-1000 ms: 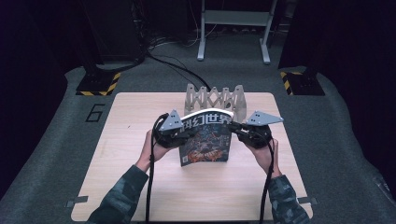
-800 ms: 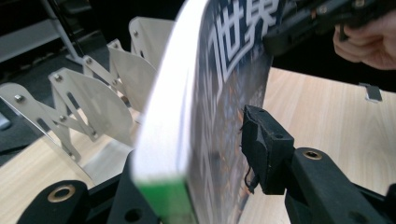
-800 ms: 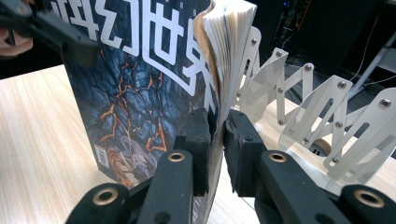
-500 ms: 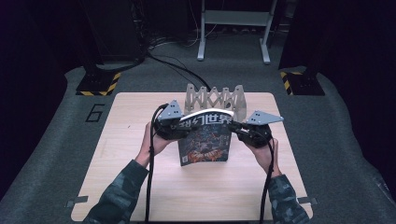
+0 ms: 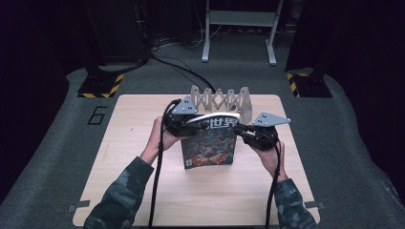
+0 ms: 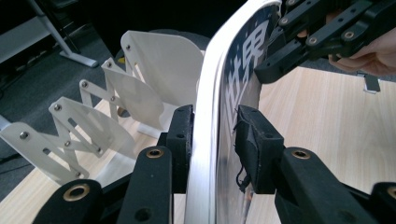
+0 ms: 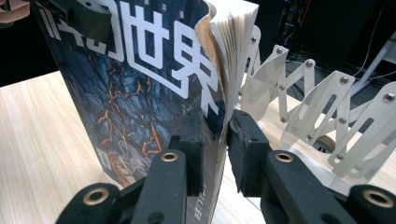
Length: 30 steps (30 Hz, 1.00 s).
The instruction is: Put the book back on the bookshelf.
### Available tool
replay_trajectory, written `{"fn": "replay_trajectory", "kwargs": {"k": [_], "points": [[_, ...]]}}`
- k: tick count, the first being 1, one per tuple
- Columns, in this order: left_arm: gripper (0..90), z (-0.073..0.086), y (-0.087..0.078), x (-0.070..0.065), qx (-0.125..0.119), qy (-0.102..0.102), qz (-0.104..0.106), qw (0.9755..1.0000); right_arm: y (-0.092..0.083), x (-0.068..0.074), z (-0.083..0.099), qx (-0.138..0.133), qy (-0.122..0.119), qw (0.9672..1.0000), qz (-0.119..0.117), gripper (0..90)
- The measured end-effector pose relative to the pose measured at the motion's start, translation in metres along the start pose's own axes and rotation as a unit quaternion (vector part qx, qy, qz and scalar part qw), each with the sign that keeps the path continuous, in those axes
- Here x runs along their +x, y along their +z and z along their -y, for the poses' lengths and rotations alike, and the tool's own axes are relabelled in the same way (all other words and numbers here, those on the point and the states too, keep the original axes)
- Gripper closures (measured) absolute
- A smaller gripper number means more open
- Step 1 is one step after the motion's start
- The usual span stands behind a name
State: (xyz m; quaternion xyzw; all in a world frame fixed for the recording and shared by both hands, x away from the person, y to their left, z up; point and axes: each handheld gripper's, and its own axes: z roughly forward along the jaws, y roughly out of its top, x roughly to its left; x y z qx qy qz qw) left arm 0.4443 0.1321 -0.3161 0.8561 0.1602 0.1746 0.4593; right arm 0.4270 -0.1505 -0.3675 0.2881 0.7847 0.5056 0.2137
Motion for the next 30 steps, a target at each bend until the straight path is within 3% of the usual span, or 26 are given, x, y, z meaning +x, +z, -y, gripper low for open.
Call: {"fn": "replay_trajectory", "kwargs": {"k": [5,10,14,16,18,23,28,30], "points": [[67.7,-0.005,0.003,0.001,0.012,0.003,-0.001,0.9999,0.0,0.0,0.0,0.001,0.005,1.0,0.001,75.0],[74.9,-0.005,0.002,0.001,0.013,0.006,0.001,0.9999,-0.001,0.0,0.0,-0.001,0.01,0.9999,0.0,73.5],[79.3,-0.006,0.001,0.0,0.016,0.009,0.015,0.9997,0.0,0.0,0.001,0.0,0.007,1.0,-0.003,66.9],[79.9,-0.007,0.001,-0.002,0.019,0.011,0.013,0.9997,-0.001,-0.001,0.003,0.004,0.008,1.0,0.002,64.0],[80.4,-0.008,0.002,-0.003,0.02,0.011,0.009,0.9997,-0.002,-0.003,0.007,0.003,0.02,0.9998,0.003,56.8],[80.5,-0.008,0.002,-0.001,0.019,0.011,0.008,0.9997,-0.002,-0.007,0.028,0.016,0.033,0.9983,0.045,31.4],[80.5,-0.007,0.001,-0.002,0.018,0.01,0.008,0.9998,0.01,-0.012,0.063,0.067,0.07,0.992,0.081,16.1],[80.5,-0.007,0.002,-0.002,0.015,0.009,0.006,0.9998,0.015,-0.014,0.078,0.083,0.081,0.9895,0.086,14.2]]}}
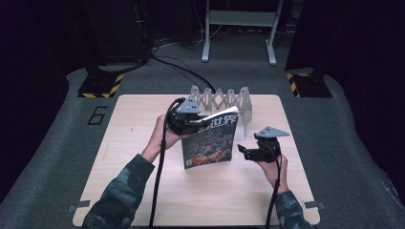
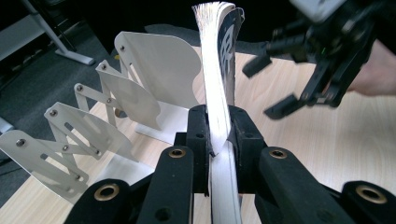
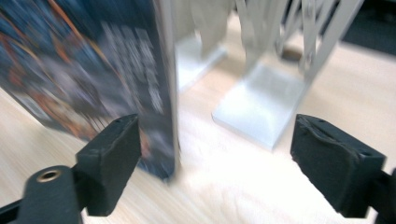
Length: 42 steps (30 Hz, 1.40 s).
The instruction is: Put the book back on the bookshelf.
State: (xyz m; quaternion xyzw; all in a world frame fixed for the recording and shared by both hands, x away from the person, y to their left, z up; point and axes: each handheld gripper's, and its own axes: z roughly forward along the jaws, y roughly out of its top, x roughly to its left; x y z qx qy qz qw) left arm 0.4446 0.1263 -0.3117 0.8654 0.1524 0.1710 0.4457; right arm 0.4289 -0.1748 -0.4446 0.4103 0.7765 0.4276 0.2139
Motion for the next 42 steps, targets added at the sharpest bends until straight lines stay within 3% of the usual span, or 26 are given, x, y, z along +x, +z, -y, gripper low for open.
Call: {"fn": "replay_trajectory", "kwargs": {"k": [3,8,10,14,18,19,24,25,28,34,36,42], "points": [[80.6,0.0,0.0,-0.002,-0.002,-0.002,-0.005,1.0,0.013,-0.002,0.017,0.028,-0.002,0.9994,0.019,7.4],[80.5,-0.001,-0.001,-0.004,0.005,0.0,-0.004,1.0,0.032,-0.006,0.039,0.062,0.018,0.9974,0.032,0.0],[80.5,-0.002,-0.001,-0.004,0.006,0.0,-0.006,1.0,0.037,-0.008,0.044,0.081,0.007,0.9957,0.045,0.0],[80.6,-0.001,0.001,-0.003,0.004,-0.012,-0.013,0.9998,0.041,-0.015,0.053,0.074,0.035,0.9947,0.062,0.0],[80.5,-0.002,0.001,-0.004,0.005,-0.011,-0.017,0.9998,0.046,-0.02,0.057,0.089,0.033,0.9929,0.072,0.0],[80.5,-0.002,0.001,-0.005,0.004,-0.013,-0.019,0.9997,0.048,-0.019,0.058,0.089,0.047,0.992,0.077,0.0],[81.0,-0.003,0.001,-0.007,0.007,-0.012,-0.022,0.9997,0.054,-0.023,0.06,0.108,0.04,0.9888,0.095,0.0],[81.1,-0.003,0.001,-0.007,0.007,-0.014,-0.023,0.9996,0.054,-0.025,0.061,0.1,0.039,0.99,0.092,0.0],[81.5,-0.005,0.0,-0.01,0.011,-0.019,-0.025,0.9994,0.055,-0.028,0.063,0.095,0.062,0.9897,0.087,0.0],[82.1,-0.011,0.0,-0.02,0.011,-0.022,-0.038,0.999,0.057,-0.03,0.063,0.093,0.06,0.9904,0.083,1.0],[82.1,-0.015,-0.002,-0.021,0.021,-0.015,-0.036,0.999,0.057,-0.03,0.063,0.094,0.06,0.9902,0.084,0.9],[82.2,-0.02,-0.008,-0.021,0.022,-0.018,-0.049,0.9984,0.057,-0.03,0.063,0.093,0.06,0.9903,0.083,1.2]]}}
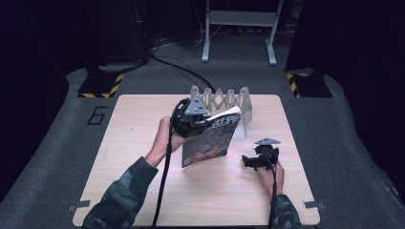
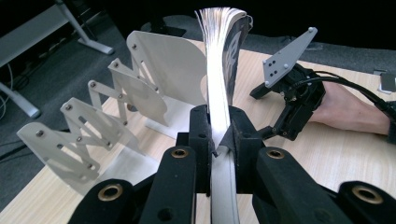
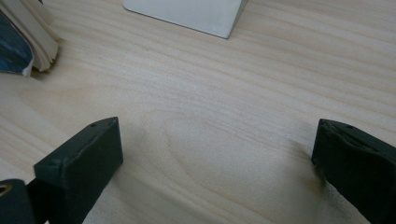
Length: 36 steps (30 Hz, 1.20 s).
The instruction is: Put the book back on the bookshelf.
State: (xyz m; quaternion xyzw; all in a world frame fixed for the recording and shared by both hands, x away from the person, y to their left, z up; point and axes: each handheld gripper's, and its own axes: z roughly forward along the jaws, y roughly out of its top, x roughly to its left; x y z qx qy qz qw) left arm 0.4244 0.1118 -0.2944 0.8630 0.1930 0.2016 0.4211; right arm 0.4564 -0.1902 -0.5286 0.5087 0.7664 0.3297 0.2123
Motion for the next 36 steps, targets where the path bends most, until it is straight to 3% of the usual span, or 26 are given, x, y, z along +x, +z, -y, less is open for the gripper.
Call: {"fn": "replay_trajectory", "kwargs": {"k": [11,21,23,36], "points": [[82.2,-0.004,-0.012,0.007,0.004,-0.008,-0.018,0.9998,0.0,0.0,0.0,-0.001,-0.001,1.0,0.0,1.4],[82.2,-0.002,-0.017,0.012,0.004,-0.028,-0.032,0.9991,0.0,-0.001,0.001,-0.001,-0.002,1.0,-0.003,1.5],[82.2,-0.001,-0.017,0.012,-0.002,-0.04,-0.036,0.9986,0.0,-0.001,0.001,-0.001,-0.002,1.0,-0.003,1.6],[82.3,0.004,-0.025,0.024,0.0,-0.059,-0.063,0.9962,0.0,-0.001,0.0,-0.001,-0.002,1.0,-0.003,1.7]]}}
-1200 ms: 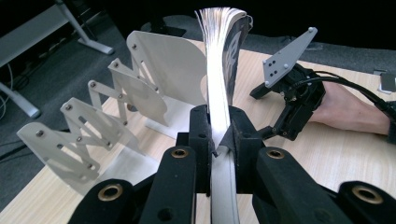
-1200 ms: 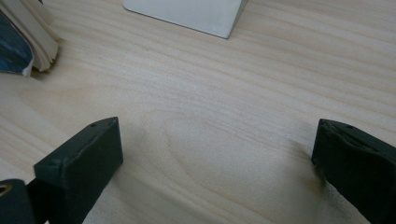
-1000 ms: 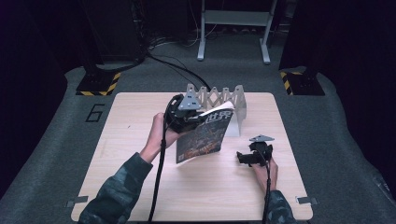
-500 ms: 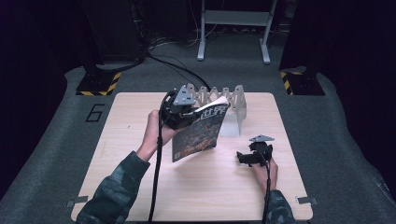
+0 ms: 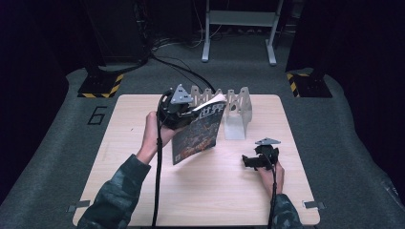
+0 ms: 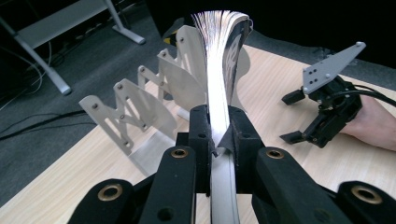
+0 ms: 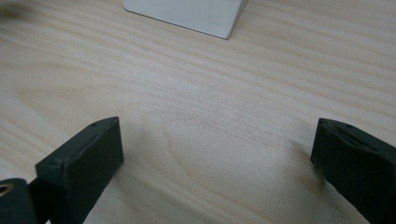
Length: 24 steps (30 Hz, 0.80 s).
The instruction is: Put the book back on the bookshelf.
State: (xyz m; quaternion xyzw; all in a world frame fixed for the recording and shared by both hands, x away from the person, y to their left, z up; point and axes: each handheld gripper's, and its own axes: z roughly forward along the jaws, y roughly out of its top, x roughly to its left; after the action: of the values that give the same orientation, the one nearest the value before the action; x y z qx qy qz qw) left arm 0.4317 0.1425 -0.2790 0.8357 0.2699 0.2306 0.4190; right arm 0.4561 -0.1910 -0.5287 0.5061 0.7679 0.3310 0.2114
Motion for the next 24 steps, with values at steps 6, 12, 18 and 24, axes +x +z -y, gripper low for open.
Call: {"fn": "replay_trajectory", "kwargs": {"k": [6,12,18,24], "points": [[82.3,0.002,-0.002,0.011,0.008,-0.008,-0.006,0.9999,0.0,0.0,0.0,-0.001,0.0,1.0,0.0,1.9],[82.3,0.004,-0.003,0.018,0.006,-0.022,-0.021,0.9995,0.0,0.0,0.0,-0.001,0.001,1.0,0.0,2.0],[82.3,0.003,-0.004,0.023,0.007,-0.029,-0.028,0.9992,0.0,0.0,0.0,-0.001,0.0,1.0,0.0,2.1],[82.3,0.0,-0.002,0.029,0.0,-0.037,-0.039,0.9985,0.0,0.0,0.0,-0.001,0.0,1.0,0.0,2.2]]}}
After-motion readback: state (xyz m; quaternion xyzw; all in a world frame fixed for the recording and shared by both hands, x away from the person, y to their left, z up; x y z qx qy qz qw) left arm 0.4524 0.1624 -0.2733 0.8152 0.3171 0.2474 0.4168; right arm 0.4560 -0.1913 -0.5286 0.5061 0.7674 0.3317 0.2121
